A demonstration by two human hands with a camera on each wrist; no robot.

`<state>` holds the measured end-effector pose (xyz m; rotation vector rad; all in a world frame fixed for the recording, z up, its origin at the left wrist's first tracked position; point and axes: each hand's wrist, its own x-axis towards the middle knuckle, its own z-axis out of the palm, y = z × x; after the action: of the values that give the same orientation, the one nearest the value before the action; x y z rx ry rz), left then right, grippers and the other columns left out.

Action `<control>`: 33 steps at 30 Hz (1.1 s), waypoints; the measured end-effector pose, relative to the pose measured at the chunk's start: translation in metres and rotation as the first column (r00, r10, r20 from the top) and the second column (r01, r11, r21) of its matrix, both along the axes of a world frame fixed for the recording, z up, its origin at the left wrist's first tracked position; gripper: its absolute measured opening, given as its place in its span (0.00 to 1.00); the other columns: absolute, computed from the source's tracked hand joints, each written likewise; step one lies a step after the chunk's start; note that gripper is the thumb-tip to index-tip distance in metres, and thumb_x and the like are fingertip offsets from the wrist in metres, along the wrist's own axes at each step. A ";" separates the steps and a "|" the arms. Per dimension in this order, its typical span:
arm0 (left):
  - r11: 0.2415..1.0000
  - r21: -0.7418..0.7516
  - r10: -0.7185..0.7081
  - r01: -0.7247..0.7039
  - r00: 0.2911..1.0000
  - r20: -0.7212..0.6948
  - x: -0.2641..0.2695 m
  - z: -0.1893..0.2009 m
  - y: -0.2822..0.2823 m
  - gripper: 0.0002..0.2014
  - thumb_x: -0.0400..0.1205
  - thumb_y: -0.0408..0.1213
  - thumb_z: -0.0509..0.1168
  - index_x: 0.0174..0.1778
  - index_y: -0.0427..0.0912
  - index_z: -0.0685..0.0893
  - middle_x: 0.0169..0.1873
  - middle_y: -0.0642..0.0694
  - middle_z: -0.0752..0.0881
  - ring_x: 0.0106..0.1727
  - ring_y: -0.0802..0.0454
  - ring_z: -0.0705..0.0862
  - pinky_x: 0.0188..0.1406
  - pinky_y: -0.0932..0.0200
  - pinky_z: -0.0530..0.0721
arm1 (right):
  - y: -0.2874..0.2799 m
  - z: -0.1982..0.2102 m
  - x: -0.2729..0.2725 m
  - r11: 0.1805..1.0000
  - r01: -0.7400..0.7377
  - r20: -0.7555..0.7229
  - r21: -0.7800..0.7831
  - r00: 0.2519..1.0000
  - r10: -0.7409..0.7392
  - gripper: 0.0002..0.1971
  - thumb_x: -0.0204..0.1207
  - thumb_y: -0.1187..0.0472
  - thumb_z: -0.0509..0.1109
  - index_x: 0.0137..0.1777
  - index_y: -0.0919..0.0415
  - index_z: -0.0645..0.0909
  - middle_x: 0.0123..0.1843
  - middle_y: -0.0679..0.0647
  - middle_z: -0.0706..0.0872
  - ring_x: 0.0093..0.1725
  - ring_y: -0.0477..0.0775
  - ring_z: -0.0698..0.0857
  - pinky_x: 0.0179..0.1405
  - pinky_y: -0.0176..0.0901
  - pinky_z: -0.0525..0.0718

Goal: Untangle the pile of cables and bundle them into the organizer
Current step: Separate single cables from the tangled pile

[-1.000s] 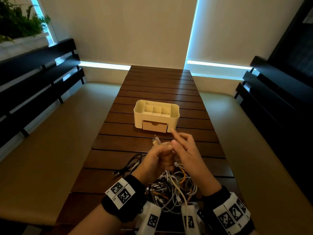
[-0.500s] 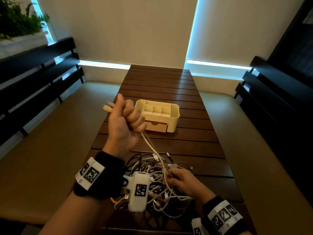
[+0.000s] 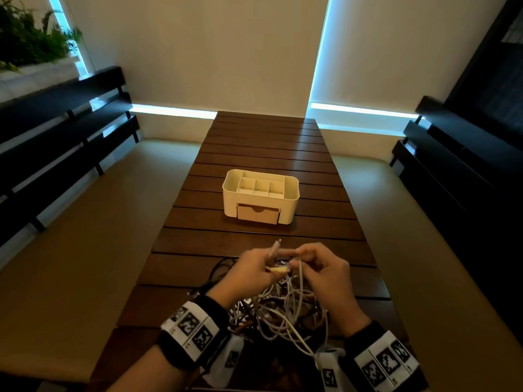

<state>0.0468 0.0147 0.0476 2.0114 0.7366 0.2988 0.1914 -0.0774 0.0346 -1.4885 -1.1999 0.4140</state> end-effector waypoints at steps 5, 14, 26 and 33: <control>0.998 0.003 0.064 -0.066 0.986 0.153 0.015 -0.016 -0.016 0.06 0.78 0.34 0.70 0.37 0.48 0.86 0.29 0.56 0.84 0.28 0.72 0.79 0.33 0.72 0.73 | -0.004 0.023 -0.012 0.985 -0.084 -0.188 0.149 0.976 0.111 0.11 0.68 0.71 0.76 0.43 0.54 0.85 0.42 0.53 0.89 0.41 0.52 0.89 0.39 0.46 0.89; 0.977 -0.209 0.131 -0.048 0.905 0.406 0.010 0.013 -0.012 0.08 0.82 0.32 0.64 0.43 0.40 0.89 0.33 0.54 0.89 0.39 0.59 0.87 0.41 0.62 0.84 | -0.007 0.000 0.001 0.907 -0.335 -0.360 -0.253 0.903 0.234 0.14 0.73 0.54 0.66 0.55 0.58 0.83 0.48 0.49 0.87 0.48 0.43 0.86 0.48 0.38 0.84; 0.935 -0.349 0.172 0.063 0.779 0.603 0.004 0.040 -0.033 0.11 0.80 0.39 0.59 0.39 0.38 0.82 0.22 0.51 0.79 0.20 0.63 0.75 0.23 0.73 0.72 | 0.005 -0.029 0.012 0.928 -0.226 0.037 -0.295 0.968 0.248 0.10 0.73 0.67 0.72 0.41 0.49 0.85 0.44 0.48 0.87 0.46 0.42 0.85 0.48 0.34 0.82; 0.933 -0.328 0.156 0.149 0.652 0.742 0.001 0.052 -0.030 0.10 0.77 0.48 0.62 0.35 0.52 0.86 0.22 0.54 0.78 0.20 0.63 0.72 0.20 0.72 0.70 | 0.009 -0.035 0.017 0.897 -0.193 0.149 -0.398 0.951 0.270 0.12 0.75 0.61 0.72 0.39 0.38 0.82 0.57 0.42 0.78 0.57 0.45 0.79 0.59 0.42 0.80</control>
<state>0.0474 -0.0152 0.0993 1.3245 0.2132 0.8863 0.2087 -0.0683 -0.0008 -1.7532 -1.5317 0.7040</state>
